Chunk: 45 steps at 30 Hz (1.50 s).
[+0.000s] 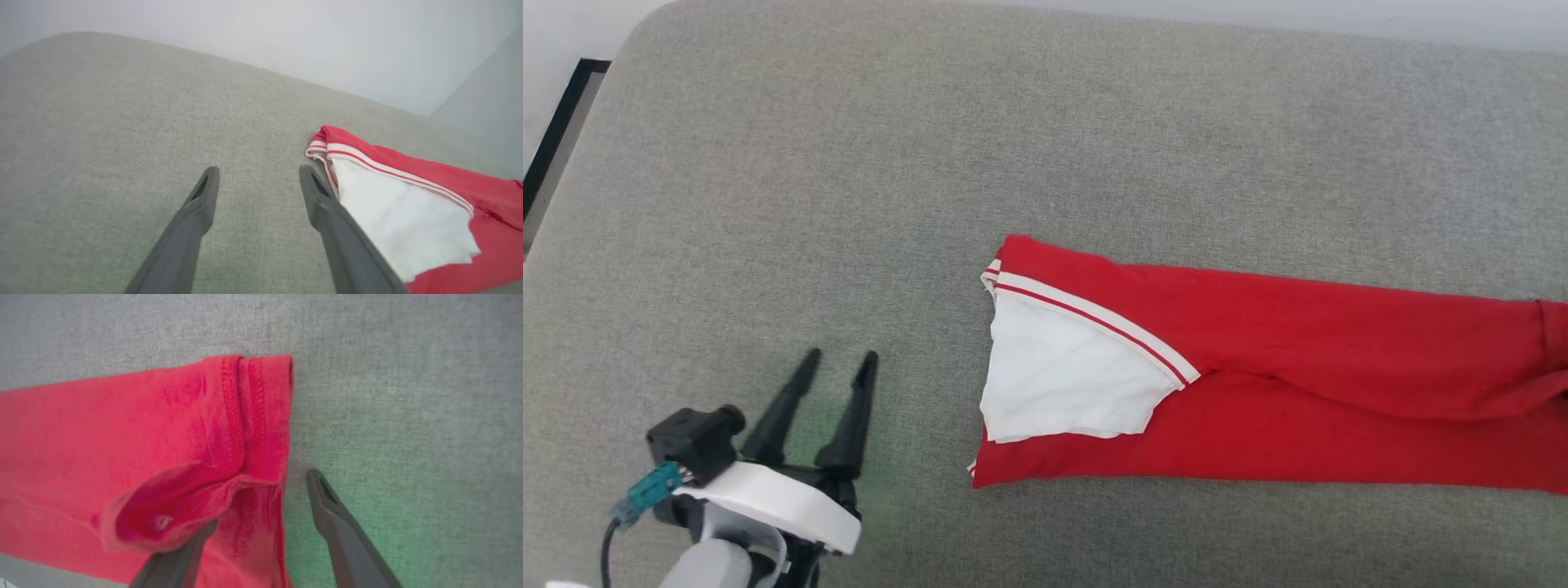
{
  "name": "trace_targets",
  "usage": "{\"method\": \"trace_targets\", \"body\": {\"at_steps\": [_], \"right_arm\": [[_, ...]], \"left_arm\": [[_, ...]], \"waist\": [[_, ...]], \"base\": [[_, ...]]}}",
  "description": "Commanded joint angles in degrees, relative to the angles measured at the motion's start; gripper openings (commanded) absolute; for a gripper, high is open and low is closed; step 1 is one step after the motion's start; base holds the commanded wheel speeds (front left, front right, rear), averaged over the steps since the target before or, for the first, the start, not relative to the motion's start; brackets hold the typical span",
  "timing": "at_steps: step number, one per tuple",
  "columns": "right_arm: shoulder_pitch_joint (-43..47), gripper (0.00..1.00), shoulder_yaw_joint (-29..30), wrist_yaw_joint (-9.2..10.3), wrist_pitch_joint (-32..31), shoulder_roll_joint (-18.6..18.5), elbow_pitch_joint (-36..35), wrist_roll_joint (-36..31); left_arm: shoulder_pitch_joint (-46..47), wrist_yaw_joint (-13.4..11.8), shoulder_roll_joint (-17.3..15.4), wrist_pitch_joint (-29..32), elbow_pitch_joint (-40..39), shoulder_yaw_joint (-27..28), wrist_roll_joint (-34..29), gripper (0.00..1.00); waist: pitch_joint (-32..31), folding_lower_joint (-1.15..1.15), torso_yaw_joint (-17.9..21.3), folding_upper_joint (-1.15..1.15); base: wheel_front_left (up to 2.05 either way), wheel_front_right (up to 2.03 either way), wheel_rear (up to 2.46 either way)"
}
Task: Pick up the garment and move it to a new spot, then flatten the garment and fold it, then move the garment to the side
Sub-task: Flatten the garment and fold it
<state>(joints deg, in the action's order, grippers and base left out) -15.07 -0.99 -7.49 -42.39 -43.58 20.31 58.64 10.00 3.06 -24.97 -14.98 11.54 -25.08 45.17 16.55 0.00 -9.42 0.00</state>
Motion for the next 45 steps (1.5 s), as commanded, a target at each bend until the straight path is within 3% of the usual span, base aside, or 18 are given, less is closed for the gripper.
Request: {"method": "trace_targets", "body": {"at_steps": [1, 7, 13, 14, 15, 16, 26, 34, 45], "right_arm": [[-0.84, 1.0, 0.28, 0.0, -0.54, 0.63, 0.53, -0.5], [-3.2, 1.0, -0.06, 0.0, -2.61, 3.21, 2.72, -2.47], [-5.7, 1.0, -1.45, -0.01, -4.69, 6.04, 4.61, -4.82], [-5.96, 0.49, -1.59, -0.01, -4.83, 6.54, 4.73, -5.4], [-6.28, 0.22, -1.75, -0.01, -5.2, 6.94, 4.81, -5.75], [-6.56, 0.0, -1.72, -0.01, -5.59, 7.3, 4.99, -5.87], [-7.95, 0.0, 3.22, 0.21, -4.83, 5.55, 4.7, -7.67], [-6.81, 0.0, 10.36, 0.14, -3.87, 2.51, 3.73, -7.77], [-4.96, 0.0, 20.19, 0.14, -2.68, -0.91, 5.48, -8.82]], "left_arm": [[-0.83, 0.42, 1.23, -0.26, -0.14, 2.66, -3.05, 1.0], [-3.05, 1.27, 7.67, -0.26, -1.95, 13.89, -18.5, 1.0], [-4.23, 1.96, 12.57, -0.26, -4.92, 20.51, -31.28, 1.0], [-4.45, 2.25, 13.22, -0.26, -5.28, 21.21, -32.62, 1.0], [-4.58, 2.44, 13.63, -0.26, -5.62, 21.75, -34.0, 1.0], [-4.55, 2.69, 14.26, -0.26, -5.86, 22.45, -34.78, 1.0], [-4.18, 4.35, 16.53, -0.27, -7.21, 25.31, -37.62, 1.0], [-3.77, 4.41, 14.52, -0.27, -9.52, 23.25, -36.47, 1.0], [-4.27, 4.36, 12.78, -0.27, -10.73, 24.45, -36.11, 1.0]], "waist": [[0.13, 0.0, -0.09, 0.0], [0.85, 0.0, 0.01, 0.0], [1.83, 0.0, 0.38, 0.0], [1.97, 0.0, 0.38, 0.0], [2.15, 0.0, 0.41, 0.0], [2.3, 0.0, 0.44, 0.0], [3.29, 0.0, 1.82, 0.0], [3.84, 0.0, 4.52, 0.0], [5.1, 0.0, 7.8, 0.0]], "base": [[0.0, 0.0, 0.0], [0.0, 0.0, 0.0], [0.0, 0.0, 0.0], [0.0, 0.0, 0.0], [0.0, 0.0, 0.0], [0.0, 0.0, 0.0], [0.0, 0.0, 0.0], [0.0, 0.0, 0.0], [0.0, 0.0, 0.0]]}}
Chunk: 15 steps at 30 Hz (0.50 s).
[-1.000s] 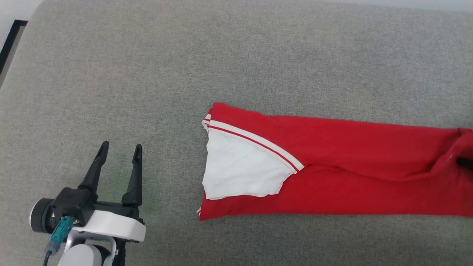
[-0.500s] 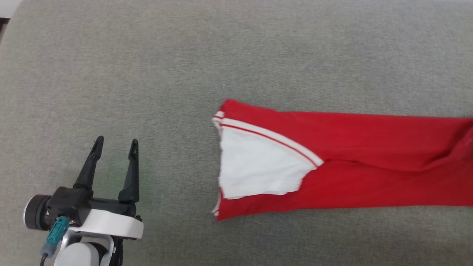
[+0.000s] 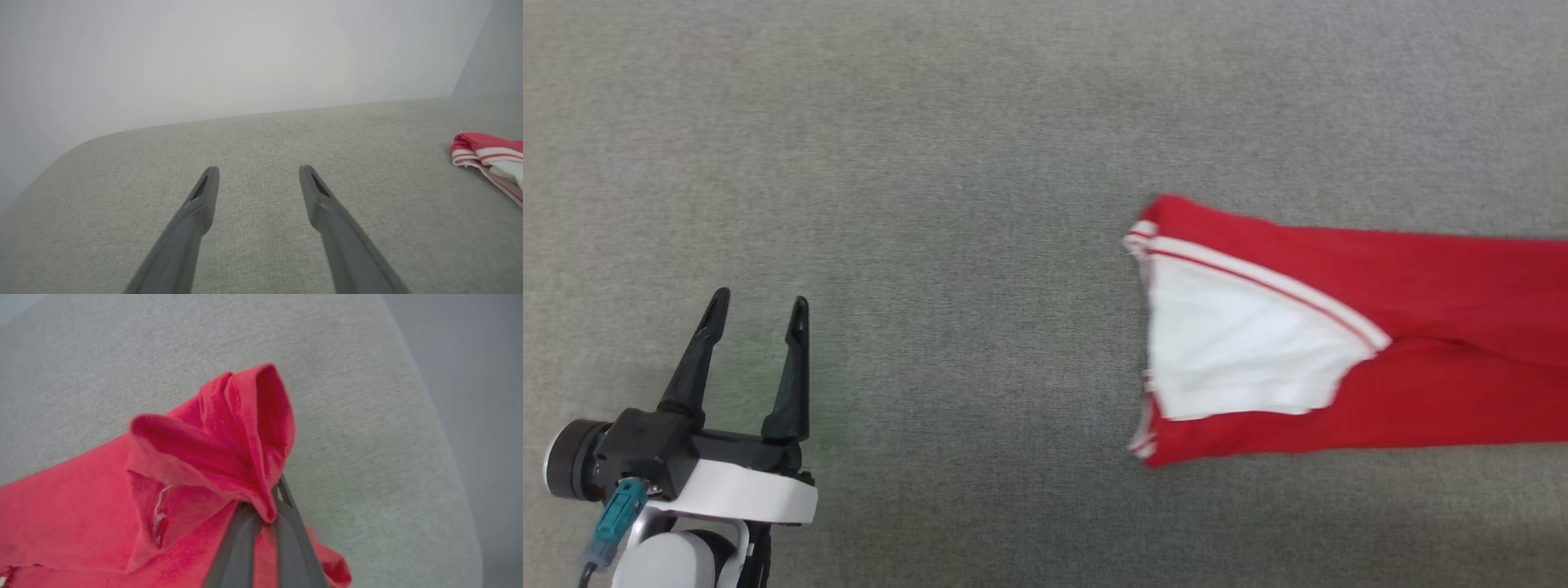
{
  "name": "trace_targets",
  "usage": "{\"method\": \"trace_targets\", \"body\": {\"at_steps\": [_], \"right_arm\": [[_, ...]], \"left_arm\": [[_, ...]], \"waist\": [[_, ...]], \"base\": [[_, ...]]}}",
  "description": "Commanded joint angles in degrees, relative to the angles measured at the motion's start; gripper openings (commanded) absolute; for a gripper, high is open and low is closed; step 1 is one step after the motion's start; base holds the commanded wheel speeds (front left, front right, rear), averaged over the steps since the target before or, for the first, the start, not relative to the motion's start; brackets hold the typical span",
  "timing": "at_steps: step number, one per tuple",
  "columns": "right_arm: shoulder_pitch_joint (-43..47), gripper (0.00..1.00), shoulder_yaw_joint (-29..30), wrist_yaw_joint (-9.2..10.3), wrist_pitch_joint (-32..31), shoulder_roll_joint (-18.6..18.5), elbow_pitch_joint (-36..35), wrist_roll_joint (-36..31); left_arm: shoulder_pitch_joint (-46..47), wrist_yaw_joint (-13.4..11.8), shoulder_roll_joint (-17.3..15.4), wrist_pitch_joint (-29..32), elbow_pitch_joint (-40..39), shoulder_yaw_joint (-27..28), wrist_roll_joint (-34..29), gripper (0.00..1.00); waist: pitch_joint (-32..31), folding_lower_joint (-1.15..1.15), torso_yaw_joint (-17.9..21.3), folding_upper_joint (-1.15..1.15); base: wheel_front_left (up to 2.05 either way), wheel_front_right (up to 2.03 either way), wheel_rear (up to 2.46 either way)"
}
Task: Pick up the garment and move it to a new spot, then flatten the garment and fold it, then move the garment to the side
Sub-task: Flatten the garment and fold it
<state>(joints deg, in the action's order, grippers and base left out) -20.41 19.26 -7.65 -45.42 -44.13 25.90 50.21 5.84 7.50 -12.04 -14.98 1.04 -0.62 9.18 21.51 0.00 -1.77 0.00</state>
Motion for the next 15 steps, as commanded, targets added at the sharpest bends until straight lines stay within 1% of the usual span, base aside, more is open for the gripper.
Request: {"method": "trace_targets", "body": {"at_steps": [1, 4, 8, 12, 15], "right_arm": [[0.59, 0.0, 1.01, 0.3, 0.56, -0.74, 0.23, -0.52], [1.13, 0.0, 3.65, 0.29, 0.82, -1.57, 1.47, -1.0], [1.85, 0.0, 5.41, 0.29, 0.41, -2.46, 1.17, -1.35], [2.3, 0.0, 5.21, 0.29, 0.37, -1.74, -0.26, -1.0], [3.29, 0.0, 3.06, 0.17, -0.13, -1.34, -3.39, -1.1]], "left_arm": [[-0.05, -0.07, -0.25, -0.28, -0.36, 0.06, -0.23, 1.0], [0.08, -0.07, -0.89, -0.28, -0.38, -0.2, -0.72, 1.0], [-0.25, -0.08, -1.29, -0.28, -0.26, 0.32, -0.74, 1.0], [-0.4, -0.07, -1.26, -0.28, 0.23, 0.48, -0.83, 1.0], [-0.62, -0.06, -1.32, -0.28, 0.56, -0.09, -1.34, 1.0]], "waist": [[0.23, 0.0, 0.41, 0.0], [0.38, 0.0, 0.99, 0.0], [0.56, 0.0, 1.66, 0.0], [0.39, 0.0, 2.09, 0.0], [-0.17, 0.0, 2.19, 0.0]], "base": [[0.0, 0.0, 0.0], [0.0, 0.0, 0.0], [0.0, 0.0, 0.0], [0.0, 0.0, 0.0], [0.0, 0.0, 0.0]]}}
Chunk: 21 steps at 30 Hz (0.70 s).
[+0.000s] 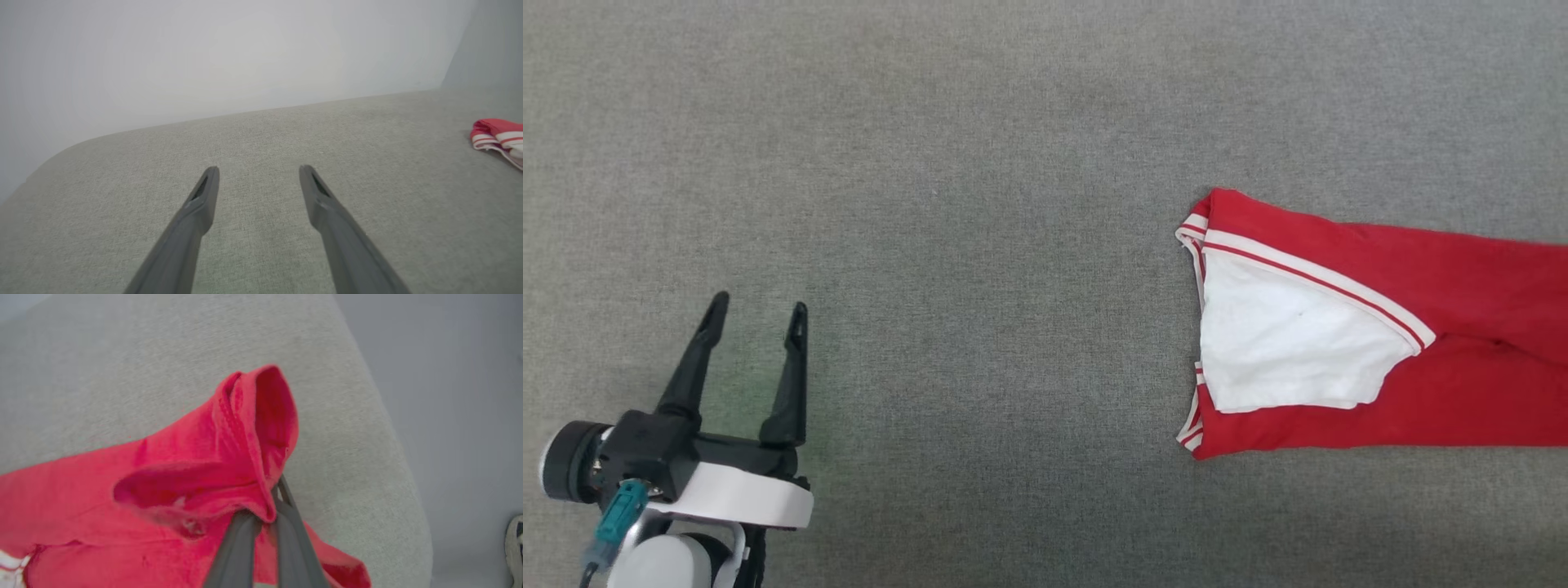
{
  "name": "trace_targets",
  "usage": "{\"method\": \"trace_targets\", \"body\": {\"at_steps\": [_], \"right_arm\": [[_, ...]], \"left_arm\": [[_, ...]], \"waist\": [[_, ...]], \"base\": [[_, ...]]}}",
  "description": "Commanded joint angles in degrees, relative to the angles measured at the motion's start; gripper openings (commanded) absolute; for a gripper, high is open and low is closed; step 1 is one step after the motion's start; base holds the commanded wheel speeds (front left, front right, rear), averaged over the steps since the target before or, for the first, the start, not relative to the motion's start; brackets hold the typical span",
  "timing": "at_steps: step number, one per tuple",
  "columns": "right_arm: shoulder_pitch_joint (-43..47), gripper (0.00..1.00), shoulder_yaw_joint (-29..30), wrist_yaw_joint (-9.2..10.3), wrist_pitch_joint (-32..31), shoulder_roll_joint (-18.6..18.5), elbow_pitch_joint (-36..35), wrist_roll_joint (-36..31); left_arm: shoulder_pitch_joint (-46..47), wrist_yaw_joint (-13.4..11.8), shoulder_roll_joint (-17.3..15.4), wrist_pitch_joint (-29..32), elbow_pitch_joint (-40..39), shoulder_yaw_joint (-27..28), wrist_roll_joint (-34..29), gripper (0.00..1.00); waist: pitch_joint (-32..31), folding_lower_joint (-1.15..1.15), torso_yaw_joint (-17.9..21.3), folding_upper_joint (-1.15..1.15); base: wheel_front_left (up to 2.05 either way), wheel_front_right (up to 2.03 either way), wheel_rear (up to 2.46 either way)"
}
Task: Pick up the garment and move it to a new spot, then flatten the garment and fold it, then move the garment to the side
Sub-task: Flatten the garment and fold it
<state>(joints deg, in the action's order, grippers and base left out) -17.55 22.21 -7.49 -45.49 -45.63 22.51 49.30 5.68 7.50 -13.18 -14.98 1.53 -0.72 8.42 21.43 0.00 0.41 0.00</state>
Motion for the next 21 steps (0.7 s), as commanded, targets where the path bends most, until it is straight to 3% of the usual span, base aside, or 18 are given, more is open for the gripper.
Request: {"method": "trace_targets", "body": {"at_steps": [1, 13, 21], "right_arm": [[0.81, 0.0, -0.99, 0.0, -0.3, 0.21, -1.44, -0.12], [4.41, 0.0, -17.68, 0.0, -4.53, 2.5, -25.63, 1.88], [0.97, 0.0, -30.39, 0.0, -7.18, 6.01, -33.54, -0.17]], "left_arm": [[-0.56, -0.06, -0.11, -0.27, 0.31, 0.11, -0.6, 1.0], [-2.0, -0.06, 1.81, -0.28, 1.44, -0.12, 0.21, 1.0], [-1.59, -0.06, 2.26, -0.27, 2.34, -1.5, 1.23, 1.0]], "waist": [[-0.28, 0.0, 0.04, 0.0], [-3.98, 0.0, -2.48, 0.0], [-4.28, 0.0, -6.01, 0.0]], "base": [[0.0, 0.0, 0.0], [0.0, 0.0, 0.0], [0.0, 0.0, 0.0]]}}
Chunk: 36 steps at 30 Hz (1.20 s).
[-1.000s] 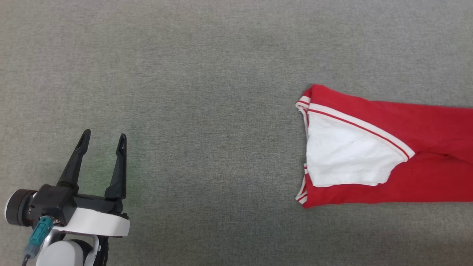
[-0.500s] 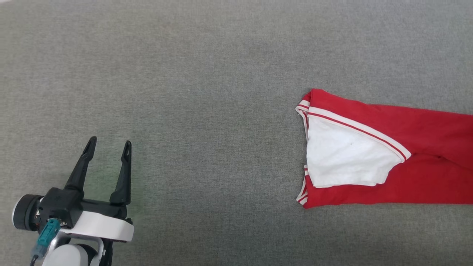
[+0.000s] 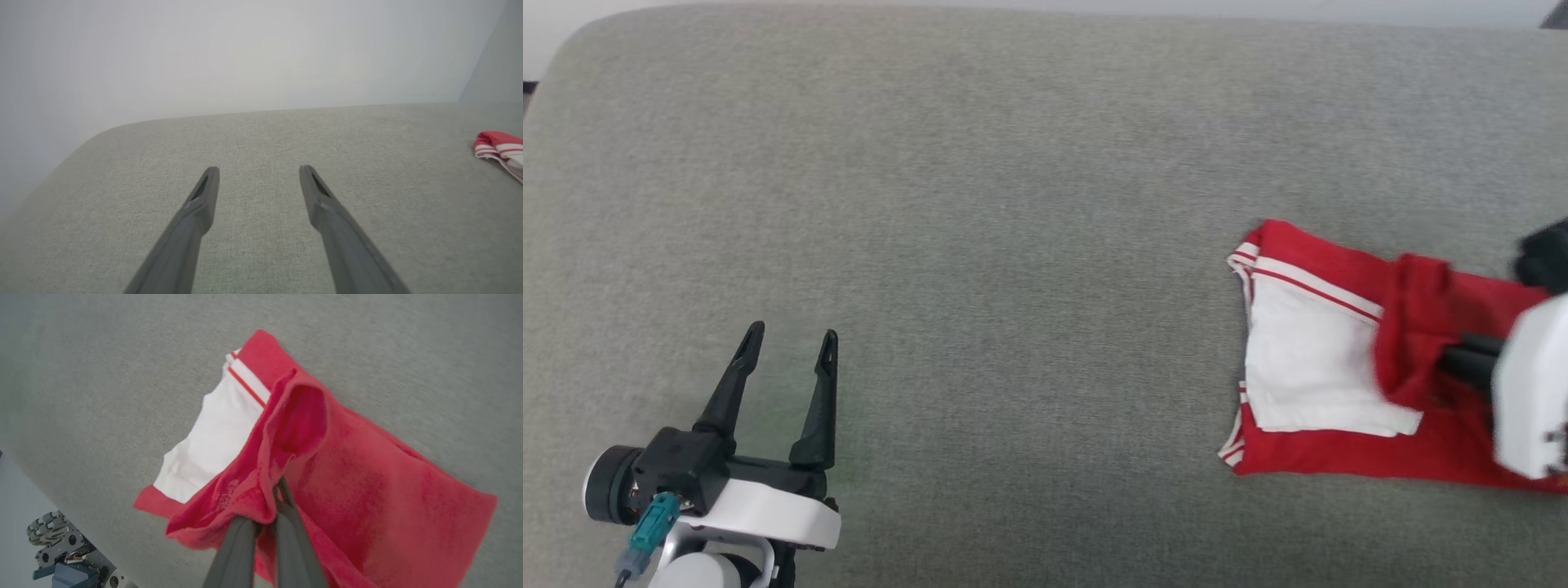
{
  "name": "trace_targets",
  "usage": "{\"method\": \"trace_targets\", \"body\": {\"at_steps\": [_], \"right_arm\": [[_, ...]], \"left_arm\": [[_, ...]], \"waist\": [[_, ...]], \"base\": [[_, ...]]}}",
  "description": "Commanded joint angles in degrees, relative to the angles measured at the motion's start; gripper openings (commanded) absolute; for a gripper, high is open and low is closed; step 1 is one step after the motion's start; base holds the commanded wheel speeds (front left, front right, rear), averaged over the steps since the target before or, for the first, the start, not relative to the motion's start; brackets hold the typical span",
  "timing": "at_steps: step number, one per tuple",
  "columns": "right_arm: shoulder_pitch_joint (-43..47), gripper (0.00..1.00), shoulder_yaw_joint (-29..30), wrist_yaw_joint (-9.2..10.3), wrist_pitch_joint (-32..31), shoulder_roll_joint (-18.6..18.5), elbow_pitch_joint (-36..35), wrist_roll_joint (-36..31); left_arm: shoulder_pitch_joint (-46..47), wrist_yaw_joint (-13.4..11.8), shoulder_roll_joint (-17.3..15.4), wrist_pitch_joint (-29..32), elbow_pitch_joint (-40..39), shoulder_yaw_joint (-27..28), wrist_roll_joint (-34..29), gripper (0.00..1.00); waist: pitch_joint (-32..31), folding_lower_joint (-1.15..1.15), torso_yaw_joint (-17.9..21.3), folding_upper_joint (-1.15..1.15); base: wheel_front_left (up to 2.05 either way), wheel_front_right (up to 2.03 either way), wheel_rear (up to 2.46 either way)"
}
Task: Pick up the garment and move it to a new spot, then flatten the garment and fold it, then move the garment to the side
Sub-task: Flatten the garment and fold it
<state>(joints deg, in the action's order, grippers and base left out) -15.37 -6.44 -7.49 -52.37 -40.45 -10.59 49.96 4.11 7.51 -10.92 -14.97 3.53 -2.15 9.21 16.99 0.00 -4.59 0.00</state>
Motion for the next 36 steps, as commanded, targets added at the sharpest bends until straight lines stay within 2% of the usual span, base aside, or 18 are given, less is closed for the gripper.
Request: {"method": "trace_targets", "body": {"at_steps": [1, 6, 11, 19, 21, 22, 23, 31, 35, 36], "right_arm": [[-2.03, 0.0, -3.49, 0.0, -0.44, 1.51, -0.61, -1.21], [-6.89, 0.0, -10.72, 0.0, 1.16, 4.48, 2.15, -3.07], [-9.85, 0.0, -14.81, 0.0, 3.27, 5.66, 5.66, -4.29], [-12.85, 0.0, -20.42, 0.0, 7.68, 5.56, 12.01, -3.42], [-13.49, 0.45, -21.34, 0.0, 9.37, 5.4, 12.8, -3.36], [-13.67, 0.88, -21.64, 0.0, 10.12, 5.32, 13.34, -3.08], [-13.8, 1.0, -22.04, 0.0, 10.8, 5.23, 13.65, -2.84], [-13.83, 1.0, -21.21, 0.0, 21.11, 4.68, 16.28, -2.18], [-12.2, 1.0, -20.89, 0.0, 27.63, 3.43, 18.16, -2.64], [-11.18, 1.0, -20.18, 0.0, 31.04, 3.25, 20.06, -2.95]], "left_arm": [[0.24, -0.07, 0.06, -0.28, 0.53, -0.08, 0.54, 1.0], [1.62, -0.07, 0.5, -0.28, 2.15, -1.54, 1.25, 1.0], [2.45, -0.07, 0.71, -0.28, 2.98, -2.23, 1.68, 1.0], [3.41, -0.07, 0.71, -0.28, 4.14, -2.12, 2.12, 1.0], [3.34, -0.07, 0.58, -0.29, 4.48, -1.9, 2.26, 1.0], [3.27, -0.07, 0.55, -0.29, 4.6, -1.83, 2.28, 1.0], [3.15, -0.07, 0.52, -0.28, 4.79, -1.75, 2.37, 1.0], [1.13, -0.07, -0.29, -0.28, 6.19, -1.63, 2.64, 1.0], [-0.16, -0.07, -0.66, -0.29, 6.46, -1.31, 2.84, 1.0], [-0.88, -0.07, -0.79, -0.29, 6.8, -1.19, 2.98, 1.0]], "waist": [[0.27, 0.0, -1.34, 0.0], [1.01, 0.0, -2.98, 0.0], [1.46, 0.0, -3.93, 0.0], [1.59, 0.0, -3.98, 0.0], [1.3, 0.0, -3.53, 0.0], [1.11, 0.0, -3.28, 0.0], [0.83, 0.0, -2.99, 0.0], [-3.24, 0.0, -0.33, 0.0], [-5.52, 0.0, 1.09, 0.0], [-6.53, 0.0, 1.74, 0.0]], "base": [[0.0, 0.0, 0.0], [0.0, 0.0, 0.0], [0.0, 0.0, 0.0], [0.0, 0.0, 0.0], [0.0, 0.0, 0.0], [0.0, 0.0, 0.0], [0.0, 0.0, 0.0], [0.0, 0.0, 0.0], [0.0, 0.0, 0.0], [0.0, 0.0, 0.0]]}}
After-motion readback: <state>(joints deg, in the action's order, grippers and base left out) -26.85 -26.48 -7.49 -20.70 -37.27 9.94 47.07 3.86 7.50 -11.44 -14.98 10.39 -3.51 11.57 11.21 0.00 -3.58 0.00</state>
